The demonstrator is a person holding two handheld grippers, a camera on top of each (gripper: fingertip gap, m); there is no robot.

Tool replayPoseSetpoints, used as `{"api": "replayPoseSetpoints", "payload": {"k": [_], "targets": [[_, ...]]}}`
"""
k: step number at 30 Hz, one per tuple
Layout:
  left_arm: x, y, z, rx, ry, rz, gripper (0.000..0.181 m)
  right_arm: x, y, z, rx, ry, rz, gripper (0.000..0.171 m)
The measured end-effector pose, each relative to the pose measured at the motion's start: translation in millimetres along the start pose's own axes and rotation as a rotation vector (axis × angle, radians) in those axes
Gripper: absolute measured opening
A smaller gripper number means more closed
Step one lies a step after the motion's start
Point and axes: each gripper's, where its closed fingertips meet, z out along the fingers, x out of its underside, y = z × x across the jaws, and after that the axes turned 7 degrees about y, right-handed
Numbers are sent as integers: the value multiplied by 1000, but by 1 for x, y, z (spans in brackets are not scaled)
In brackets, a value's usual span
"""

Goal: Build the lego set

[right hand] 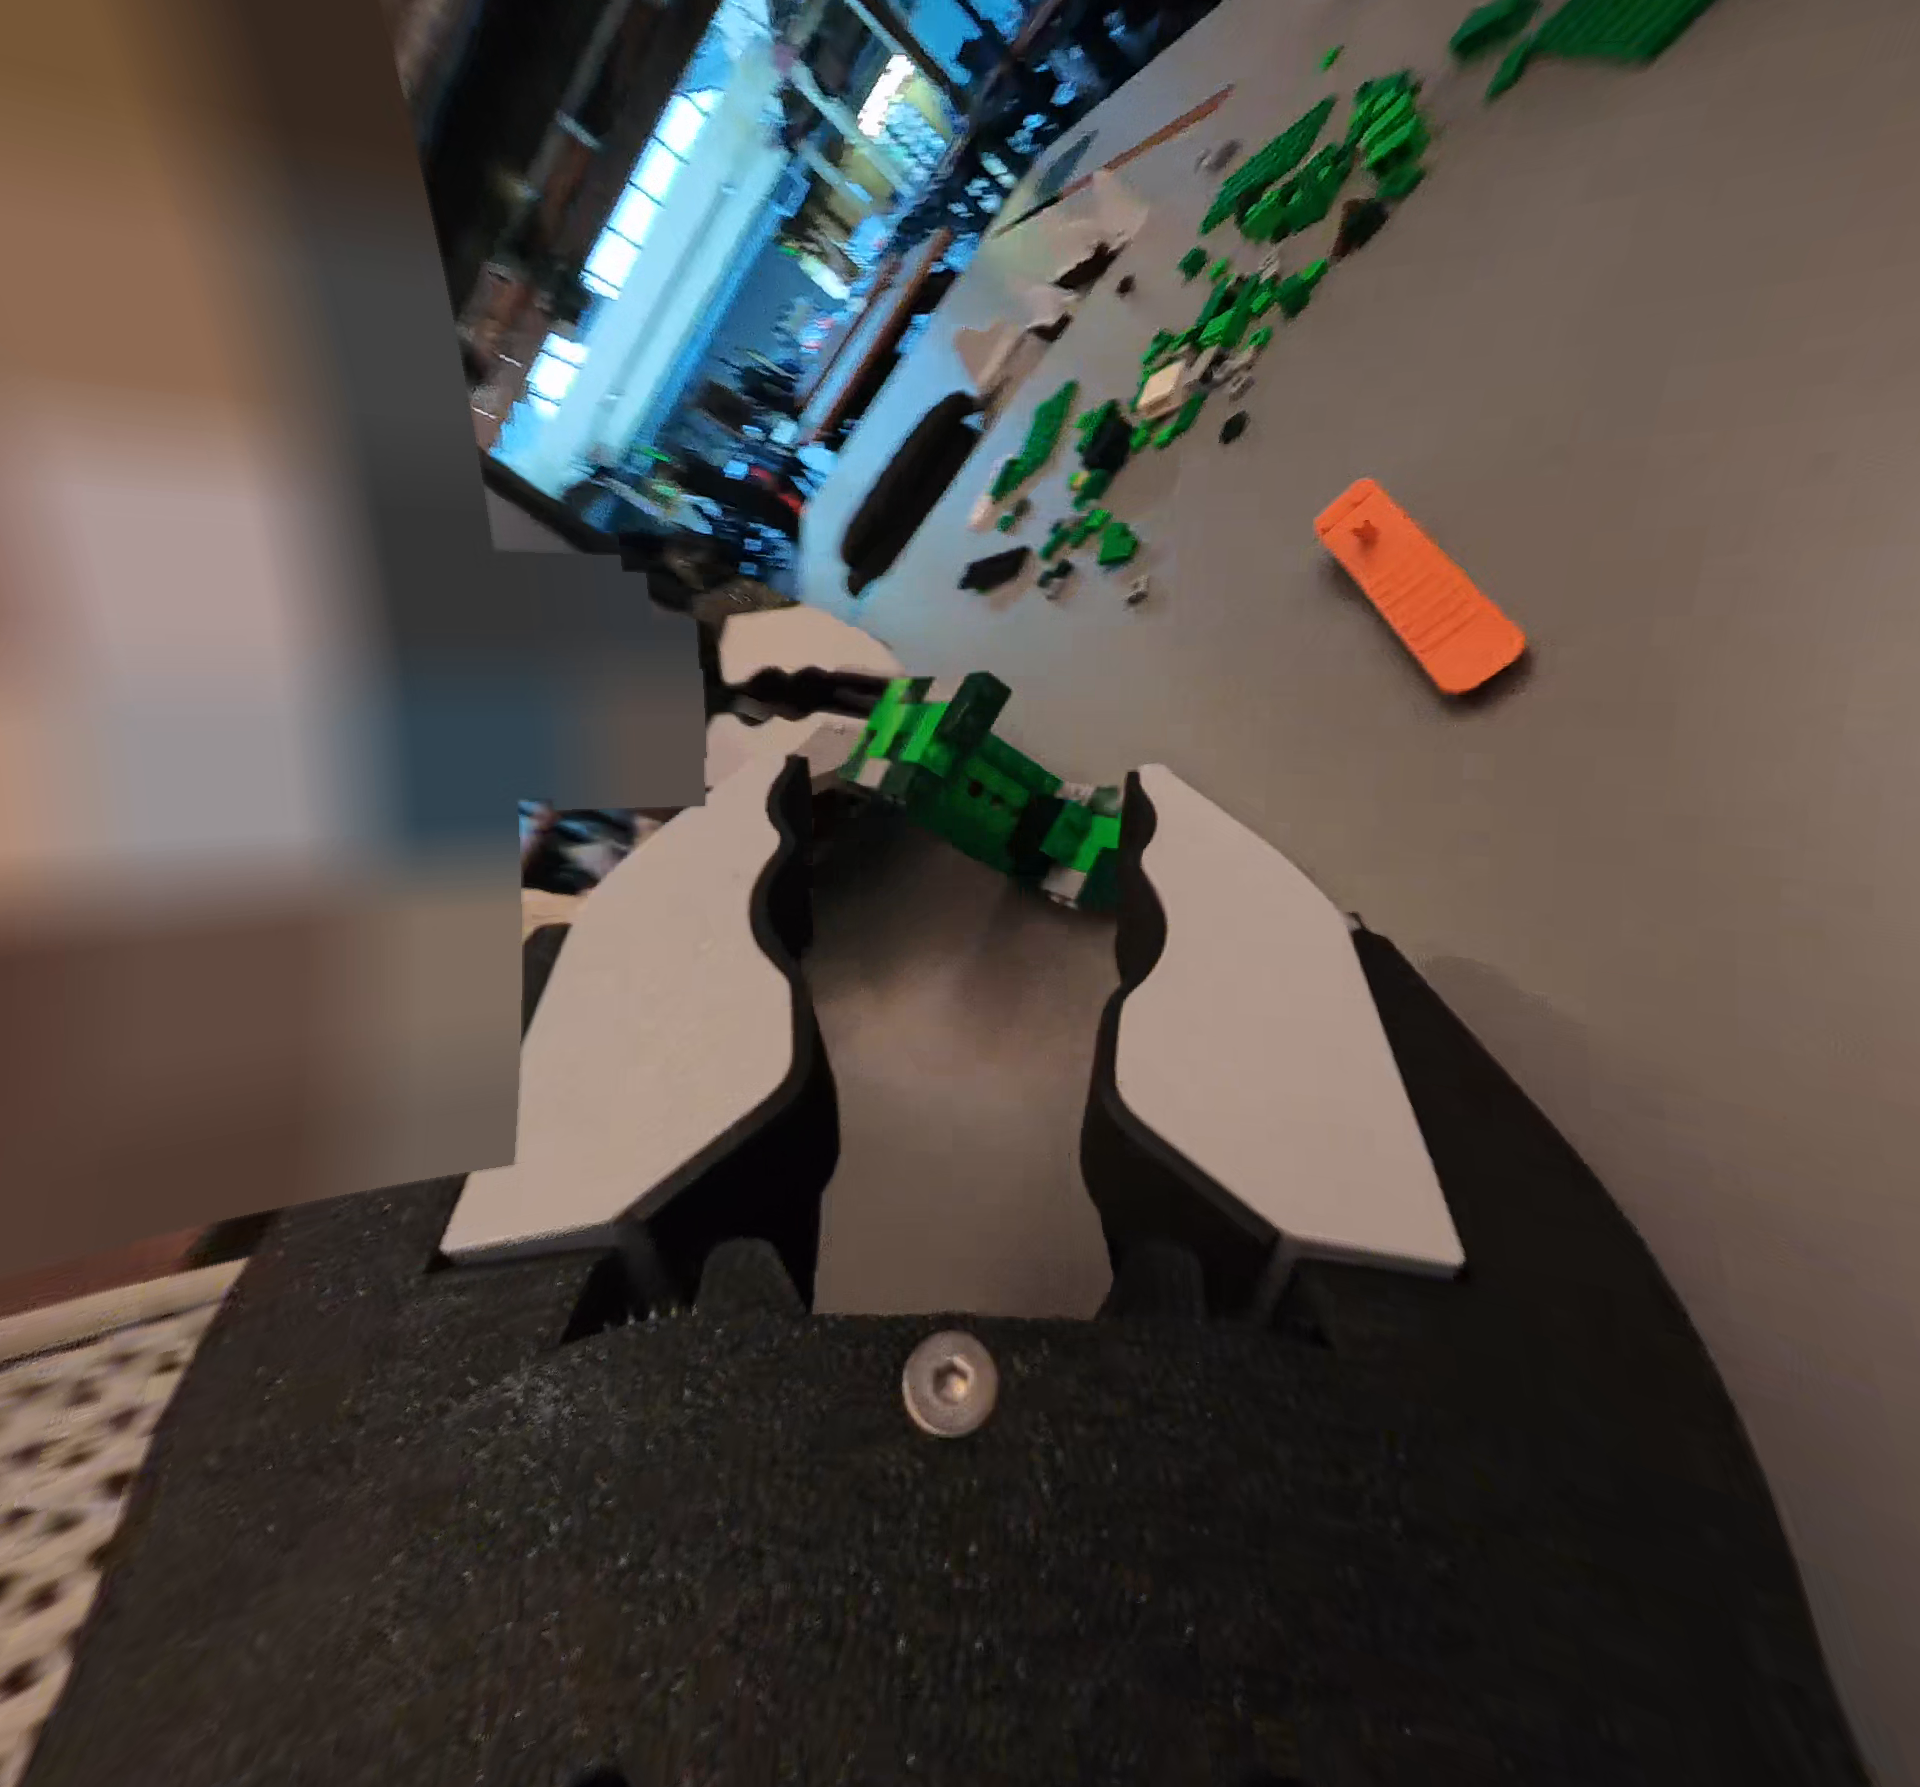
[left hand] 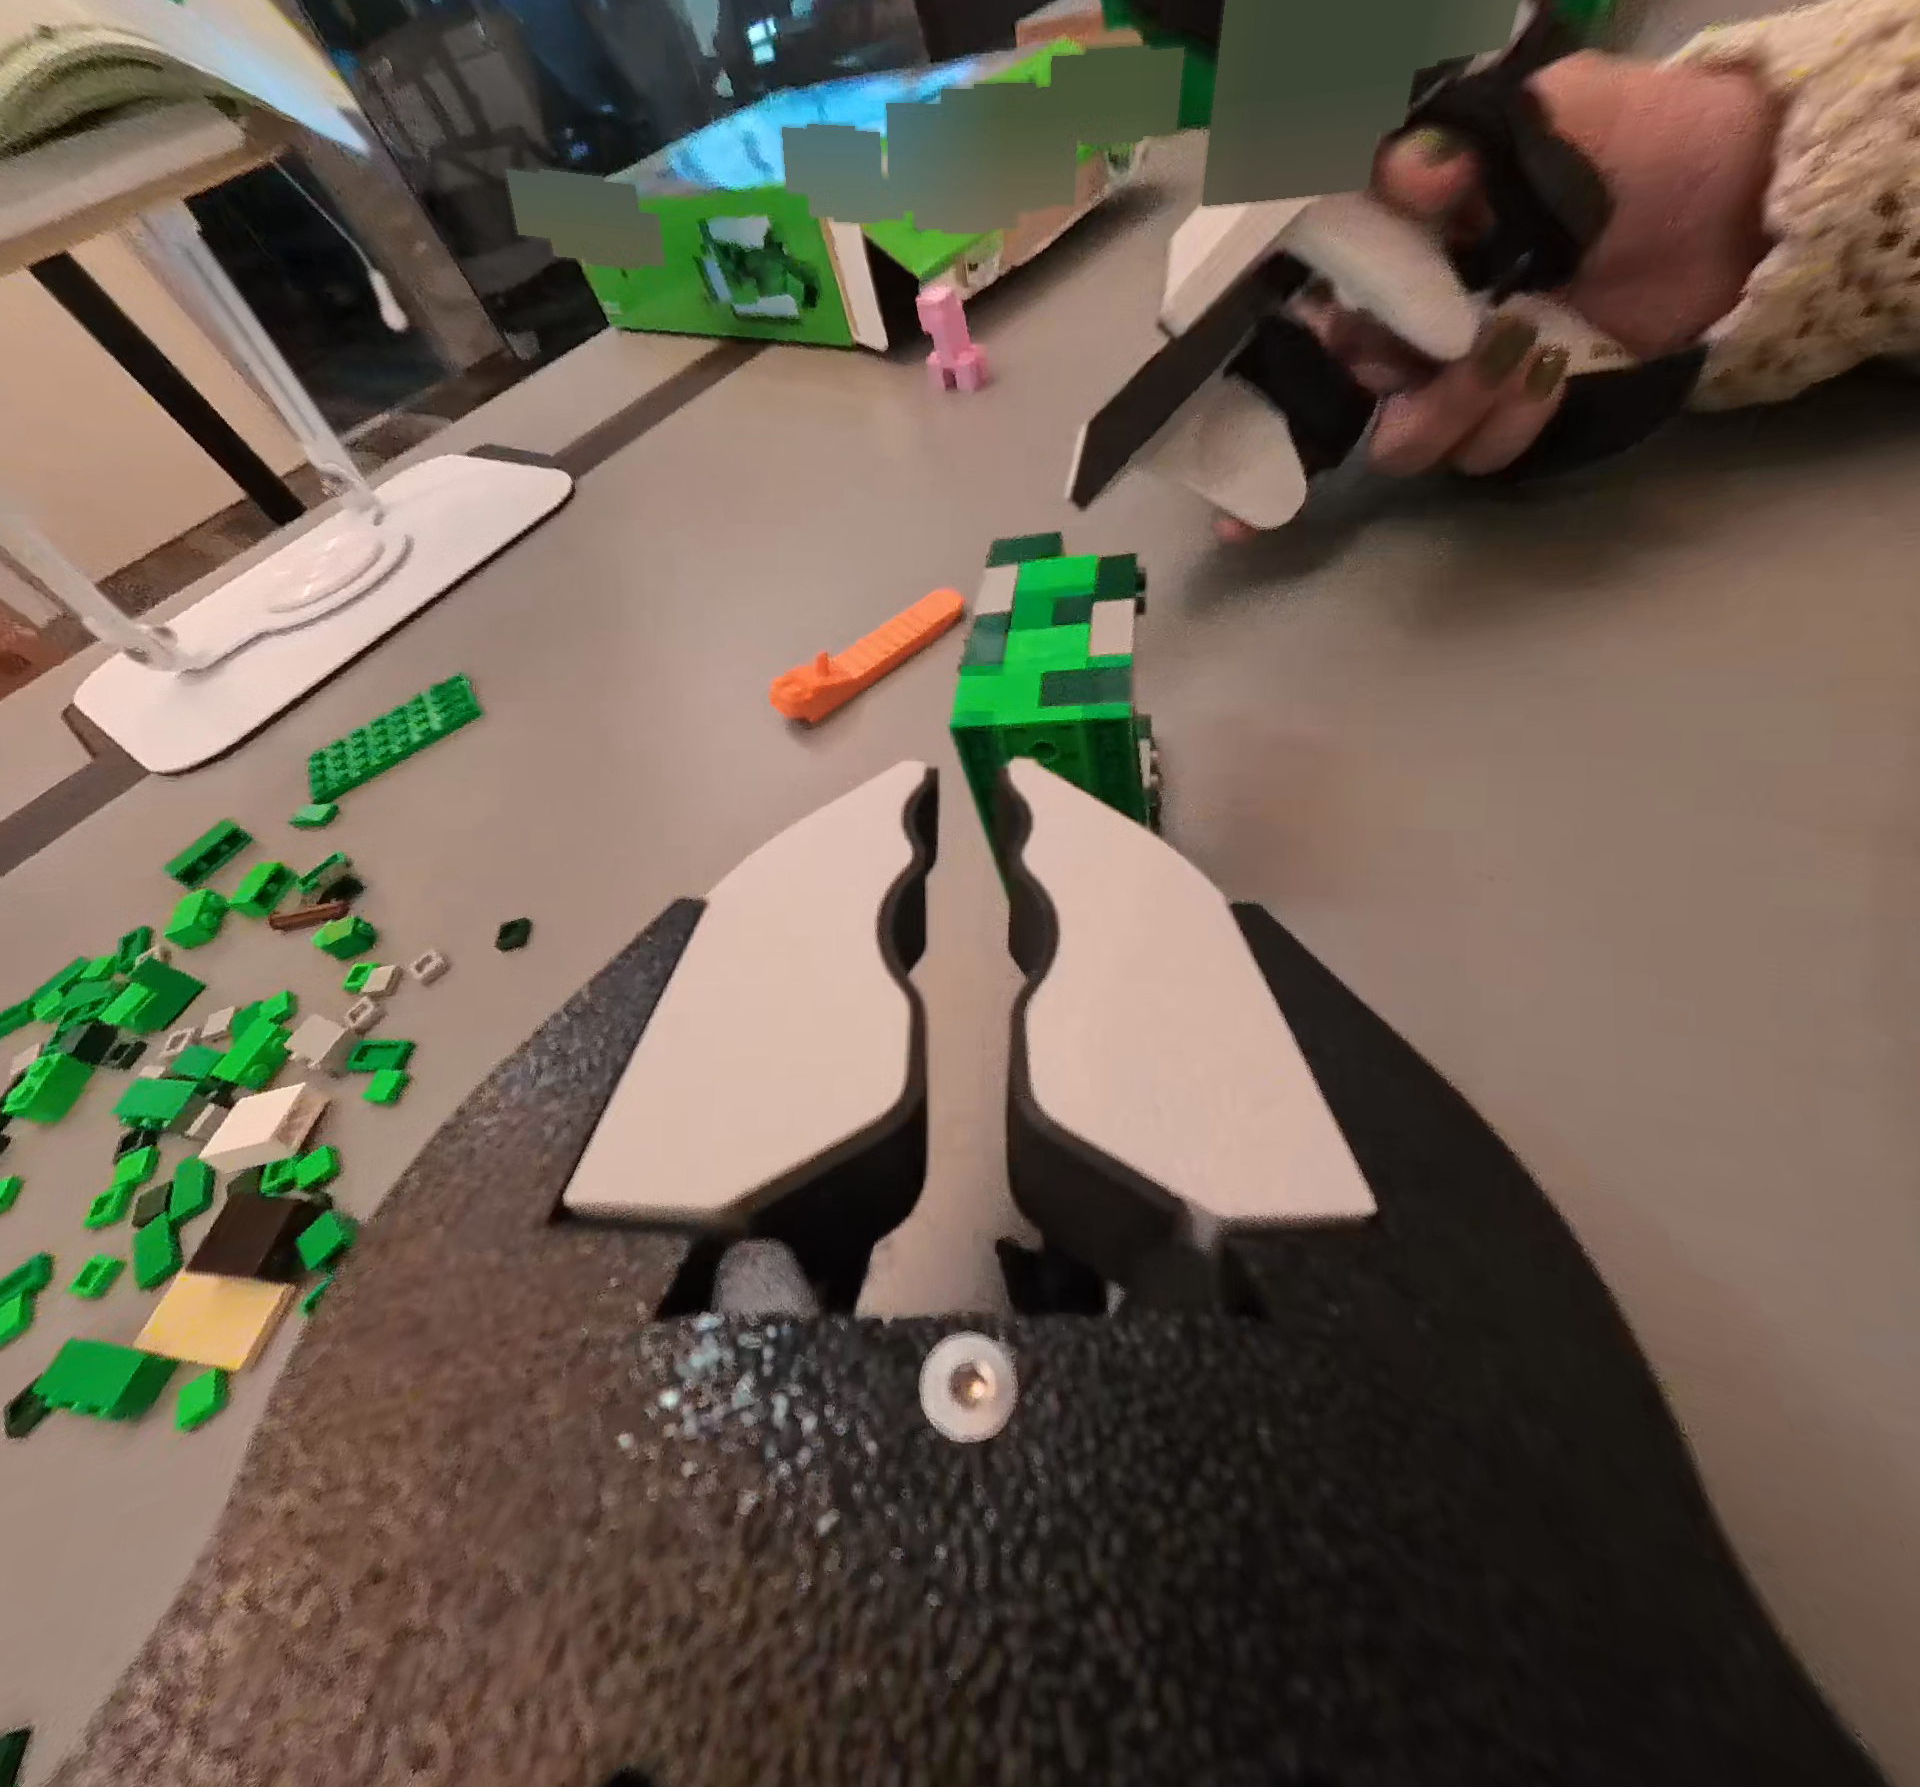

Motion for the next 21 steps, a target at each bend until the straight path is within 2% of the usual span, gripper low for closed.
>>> {"api": "replayPoseSetpoints", "payload": {"k": [4, 9, 11, 13, 18, 21], "targets": [[-1, -15, 7, 32, 48, 36, 11, 1, 11, 1, 192, 7, -229, 72], [-12, -56, 16, 131, 43, 112, 12, 9, 23, 12, 351, 183, -509, 76], [-11, -62, 16, 122, 45, 184, 8, 5, 22, 13, 414, 227, -568, 78], [-13, -54, 10, 63, -4, 196, 0, 2, 25, 18, 446, 266, -604, 78], [-15, -3, -17, -144, -116, 48, 0, 5, 16, 39, 598, 407, -699, 83], [-17, 12, -25, -190, -153, -32, 0, 6, 6, 46, 667, 451, -673, 90]]}}
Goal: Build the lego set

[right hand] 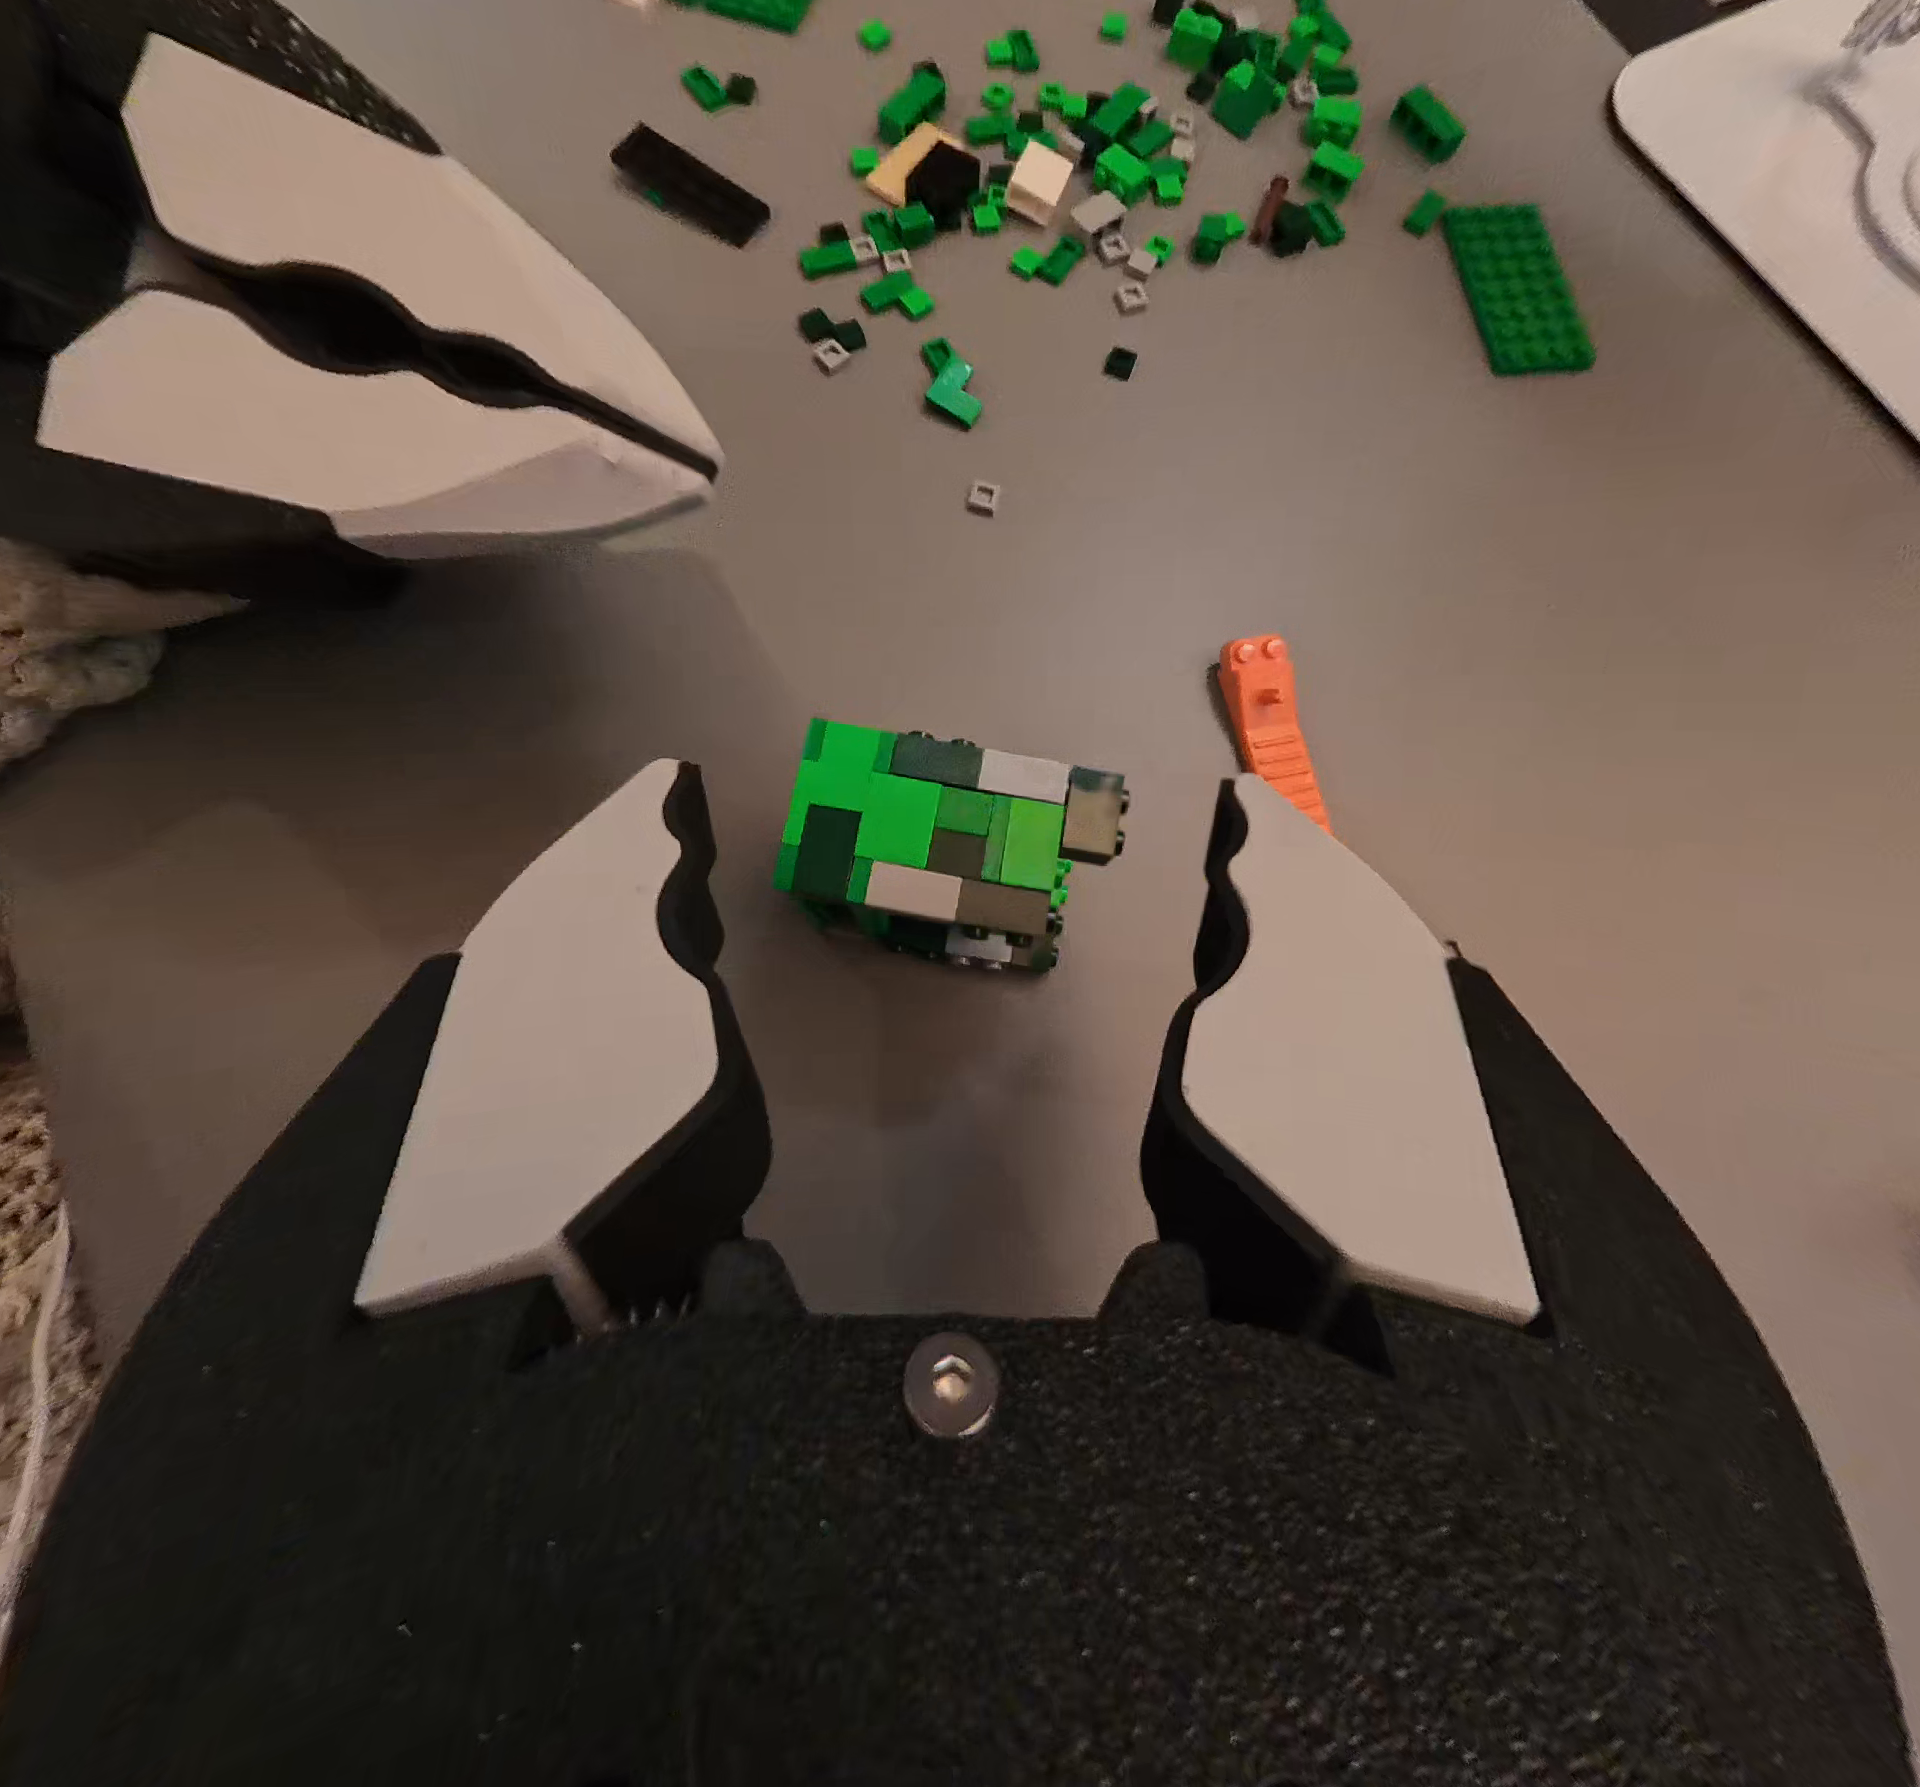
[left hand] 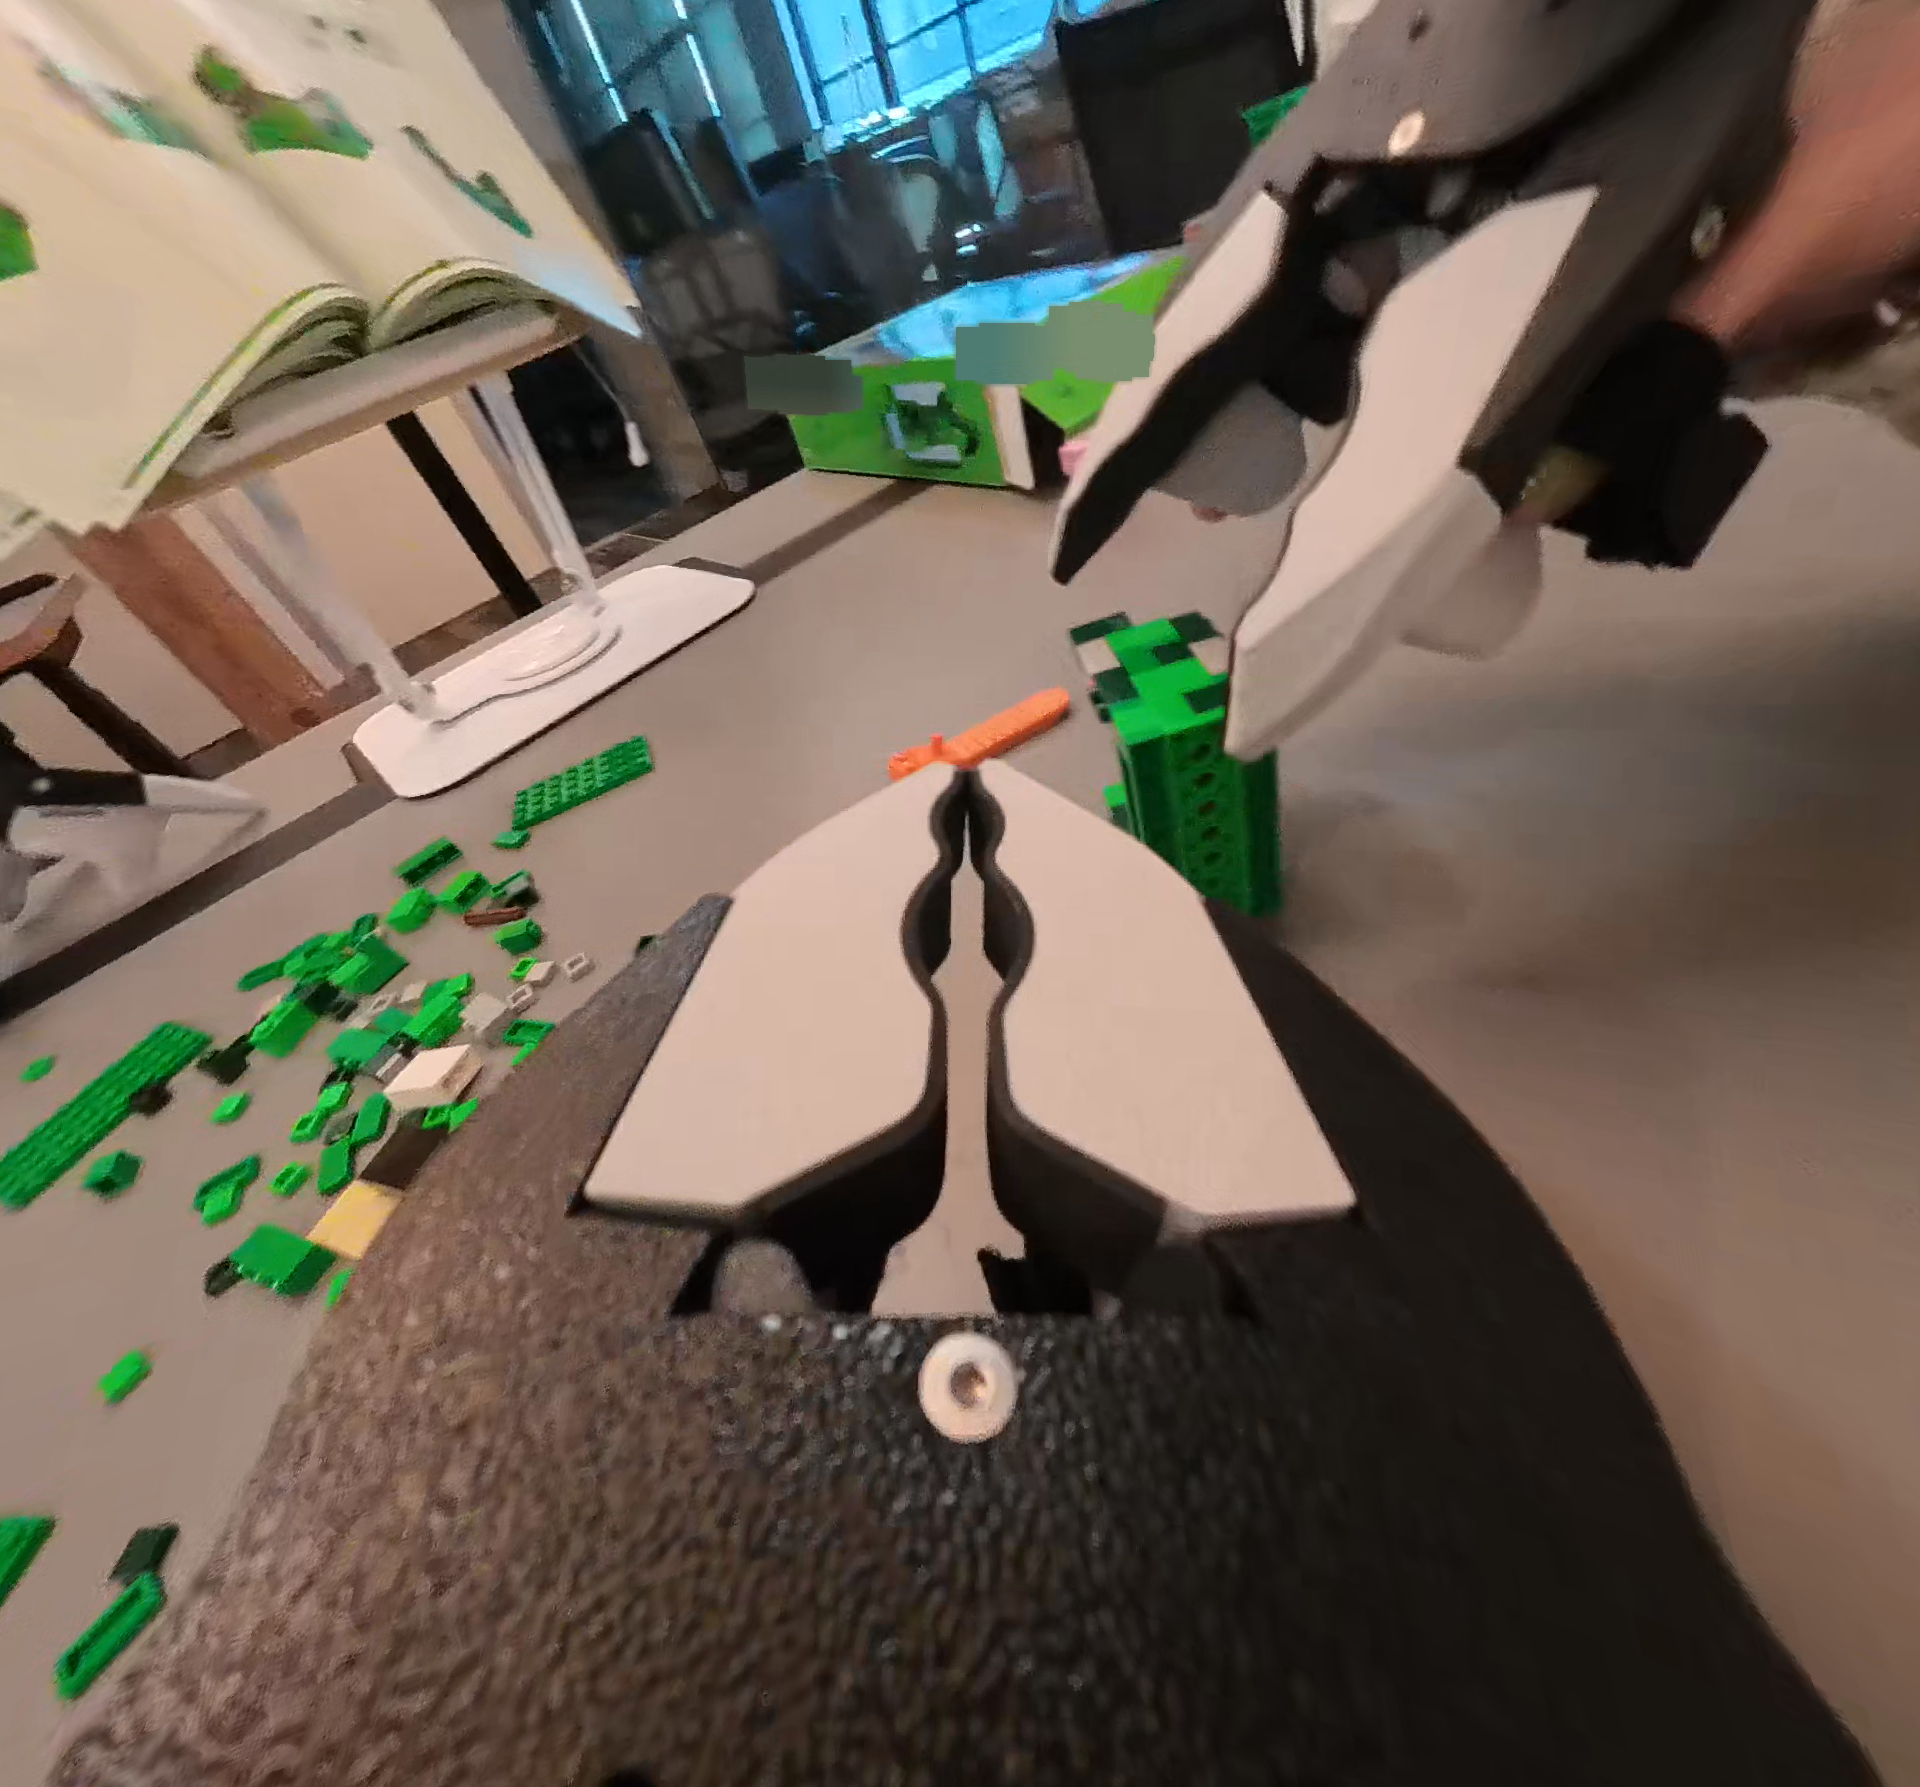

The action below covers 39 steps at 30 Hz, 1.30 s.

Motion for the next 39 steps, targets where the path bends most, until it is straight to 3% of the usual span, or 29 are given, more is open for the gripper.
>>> {"api": "replayPoseSetpoints", "payload": {"k": [6, 15, 19, 39], "targets": [[1, -2, 0, -13, 16, 20, 0, 5, -1, 10, -5, 97, 63, 91], [1, -5, 1, -6, 24, 23, 0, 11, 0, 16, -9, 204, 50, 72], [3, -7, 2, 1, 35, 31, 0, 11, 0, 16, -8, 234, 40, 71], [6, -15, 5, 27, 62, 55, 0, 11, 4, 14, -35, 220, 28, 70]]}}
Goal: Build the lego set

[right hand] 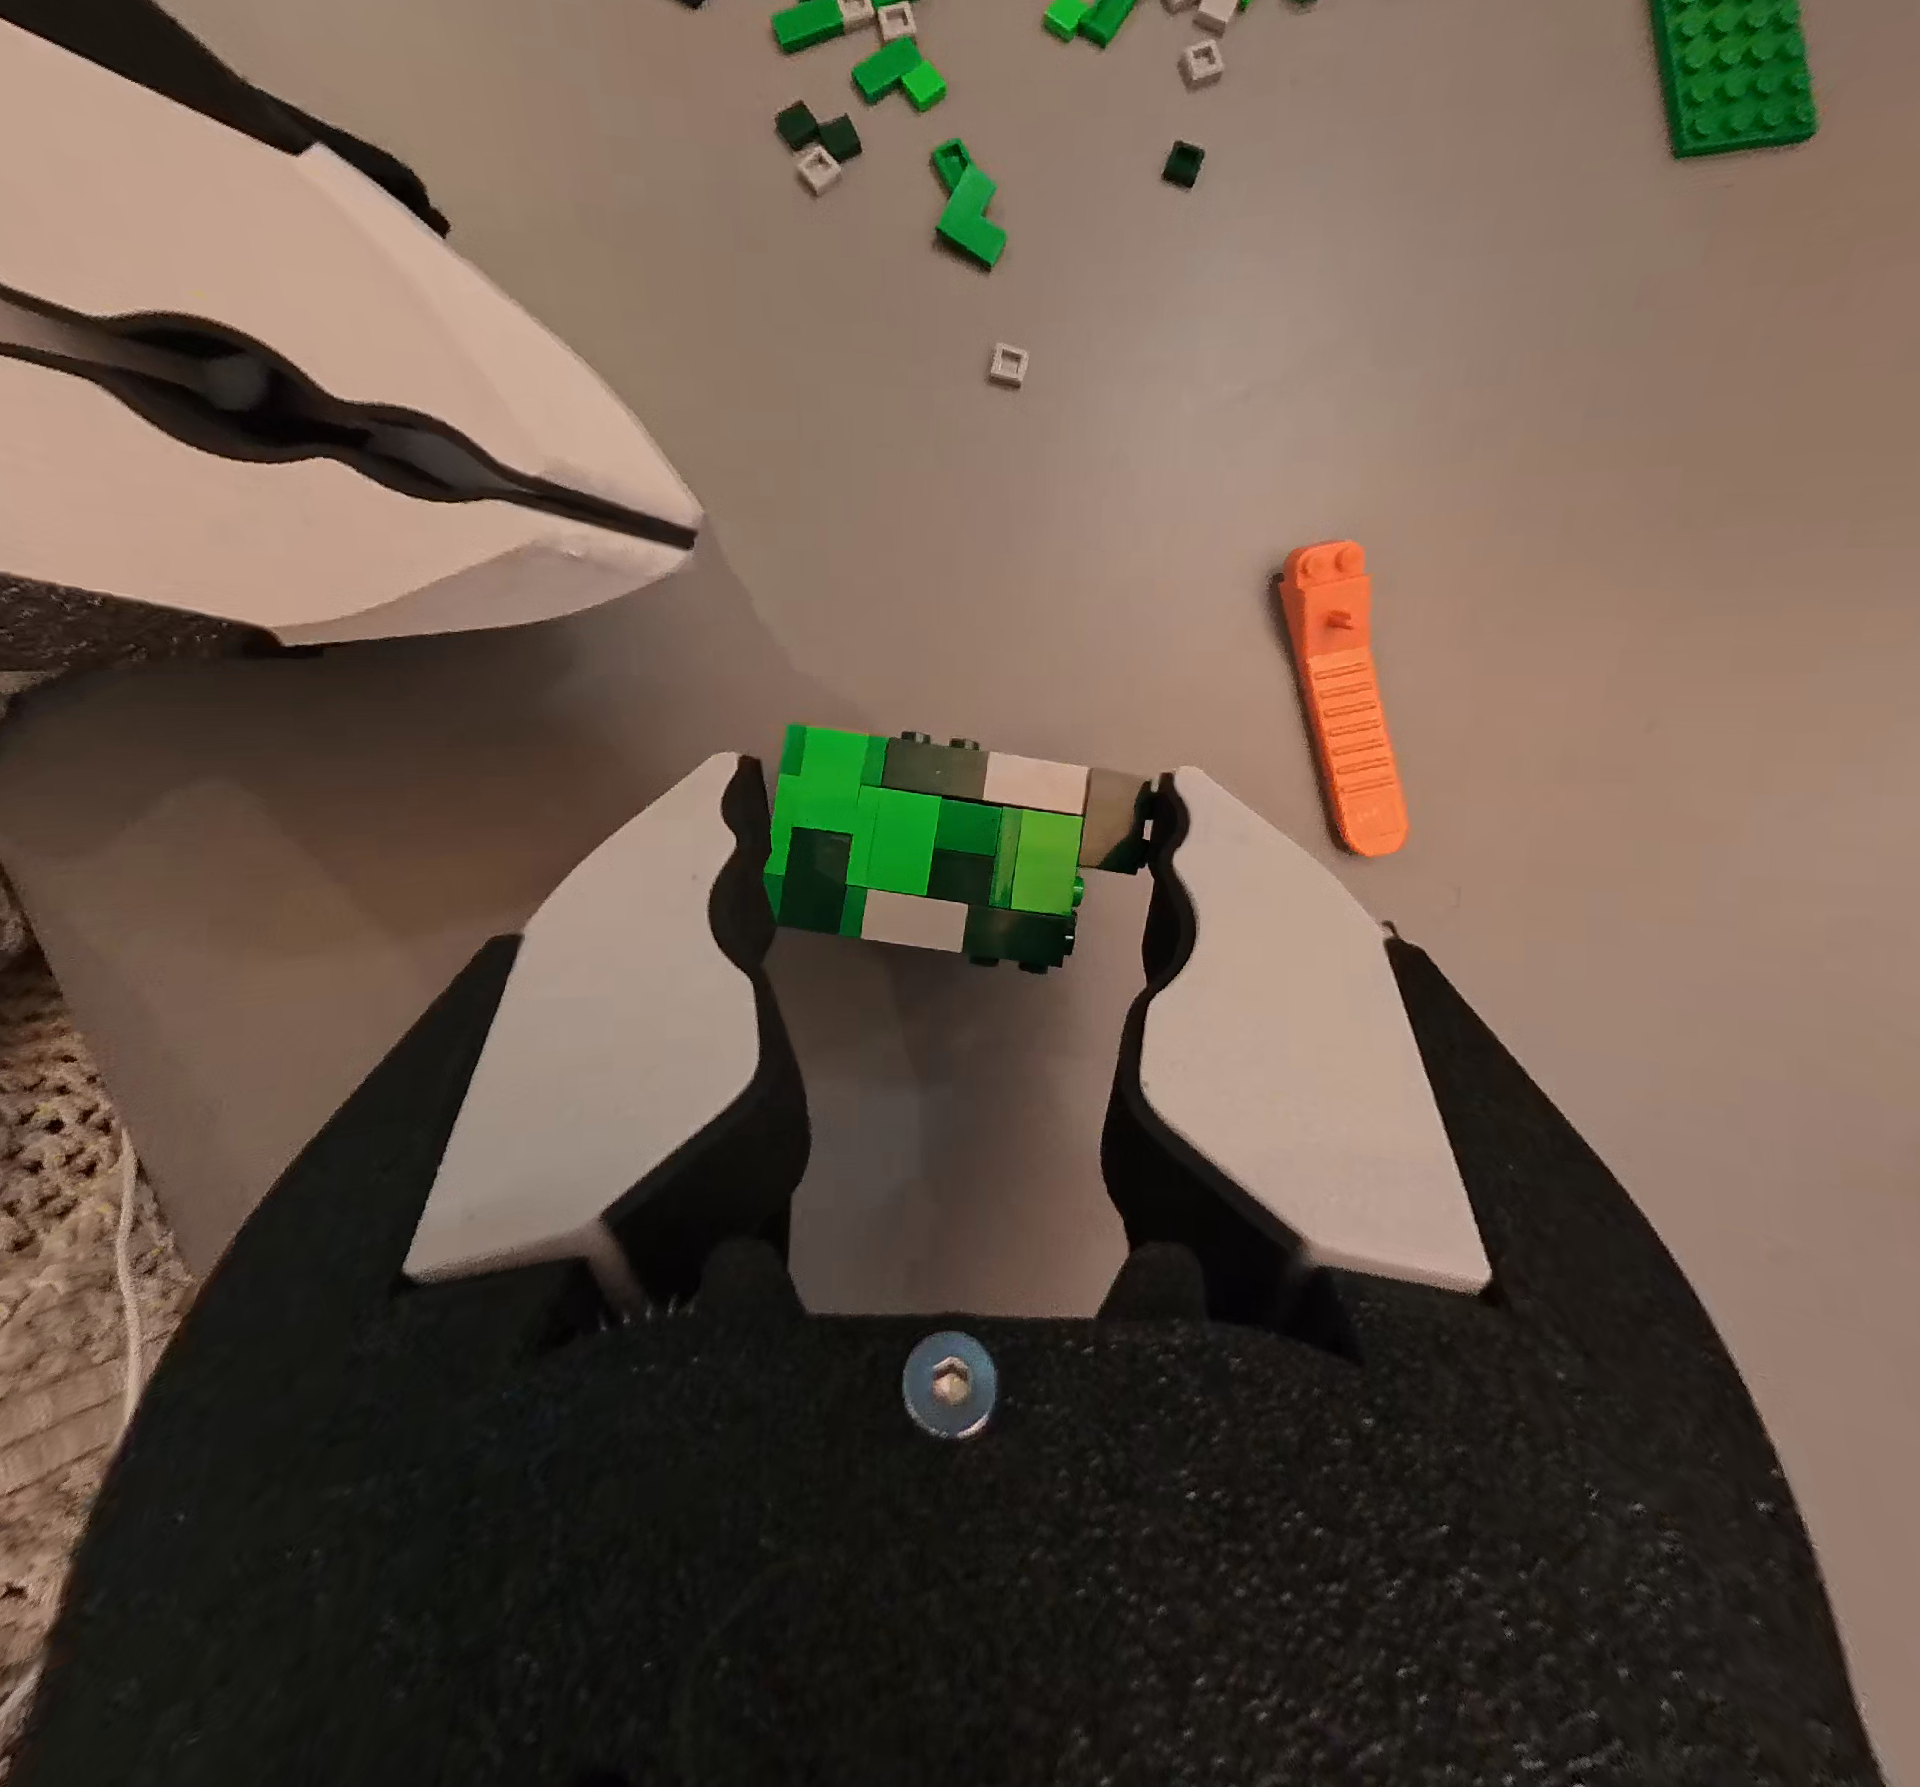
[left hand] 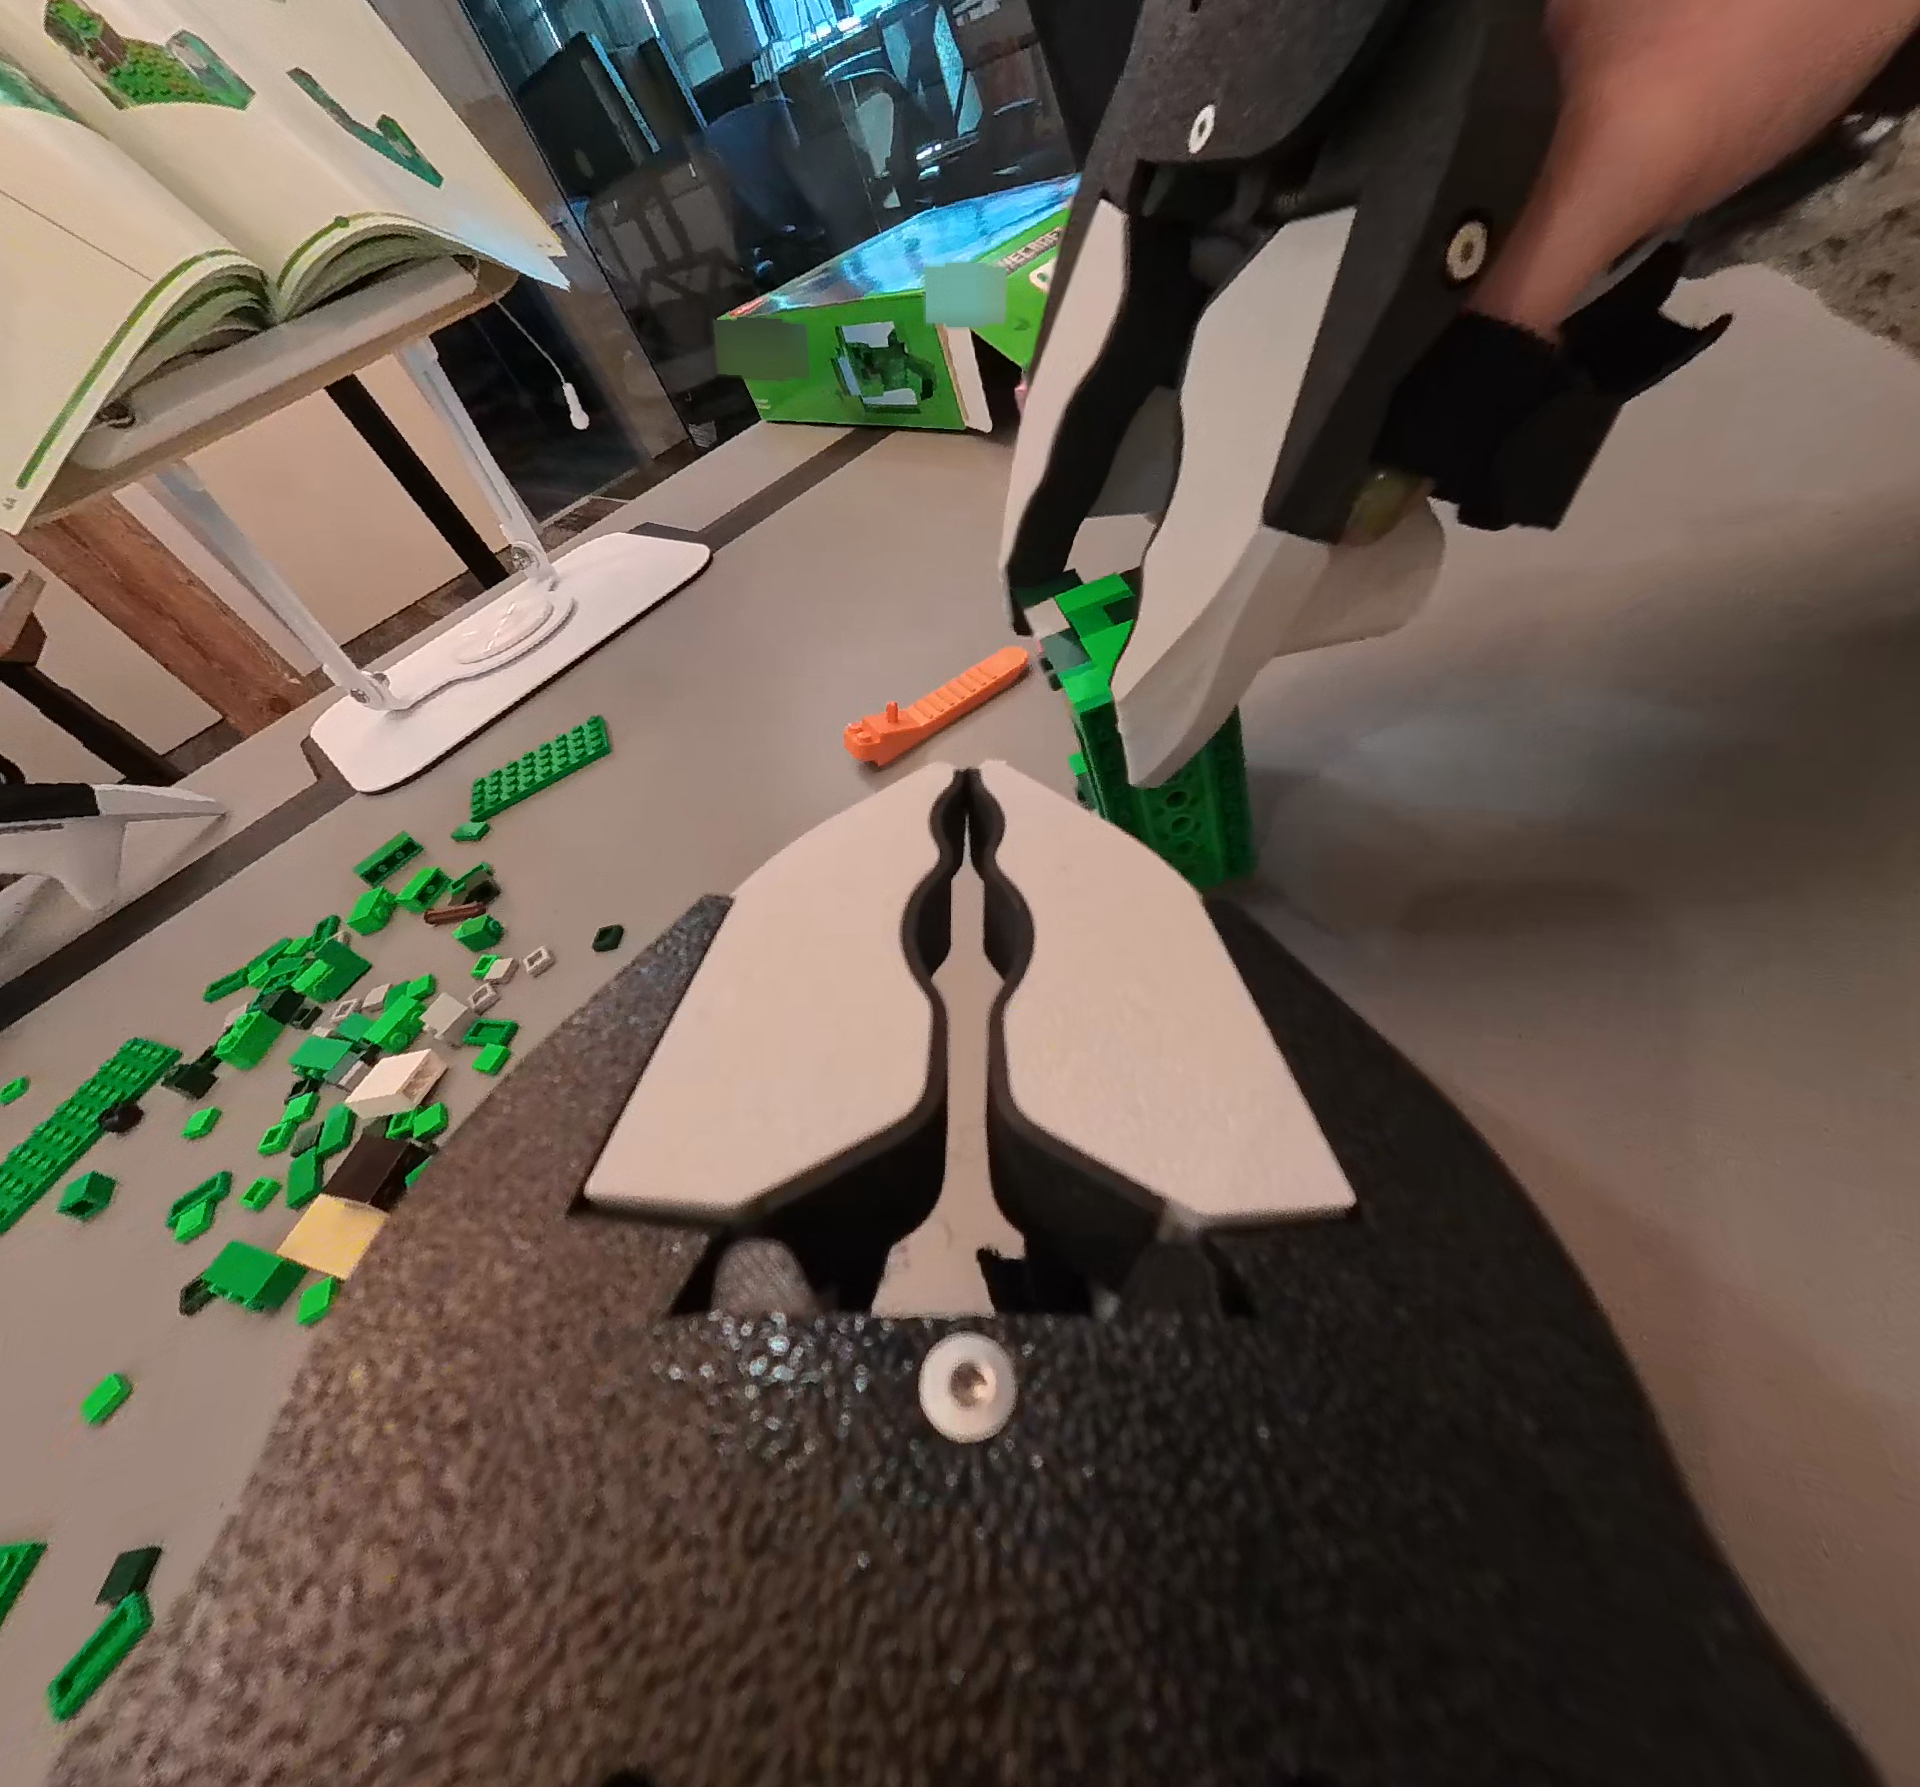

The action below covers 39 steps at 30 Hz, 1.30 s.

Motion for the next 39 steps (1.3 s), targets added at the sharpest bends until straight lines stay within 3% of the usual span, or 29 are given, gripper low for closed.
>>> {"api": "replayPoseSetpoints", "payload": {"k": [6, 11, 16, 27, 37, 39], "targets": [[-1, -1, 0, 9, -3, -7, 0, -5, 0, -4, 4, 9, 19, 101], [0, 0, 0, 4, 0, -6, 0, 0, 4, 5, -30, 96, 47, 95], [-1, 0, 0, 5, -3, -11, 0, 5, 0, 9, -36, 161, 20, 74], [-1, -1, 0, 9, -2, -8, 0, 8, 2, 8, -101, 221, -116, 73], [2, -2, 2, 7, 13, 2, 0, 7, 2, 8, -112, 189, -105, 72], [1, 1, 2, -4, 9, -5, 0, 4, 4, 4, -108, 138, -98, 80]]}}
